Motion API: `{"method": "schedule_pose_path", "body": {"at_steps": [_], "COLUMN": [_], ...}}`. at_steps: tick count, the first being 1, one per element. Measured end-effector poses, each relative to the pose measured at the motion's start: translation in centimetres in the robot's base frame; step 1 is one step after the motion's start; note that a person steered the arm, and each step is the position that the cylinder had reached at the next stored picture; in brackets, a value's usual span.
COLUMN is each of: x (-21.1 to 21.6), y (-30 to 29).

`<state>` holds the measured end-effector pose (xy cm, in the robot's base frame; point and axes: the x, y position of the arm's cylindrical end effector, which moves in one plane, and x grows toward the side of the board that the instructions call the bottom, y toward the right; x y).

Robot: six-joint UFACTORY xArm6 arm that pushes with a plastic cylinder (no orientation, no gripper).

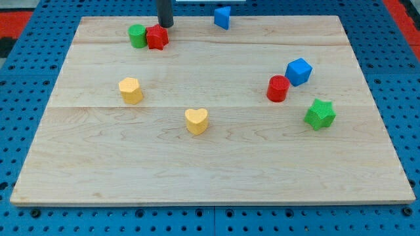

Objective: Point at the blue triangle

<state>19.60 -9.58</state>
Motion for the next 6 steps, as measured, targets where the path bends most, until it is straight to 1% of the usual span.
{"method": "schedule_pose_path", "body": {"at_steps": [1, 2, 3, 5, 6], "x": [-0.5, -0.3, -0.2, -0.2, -0.2], "y": [0.1, 2.1, 6.8, 8.6, 10.6]}}
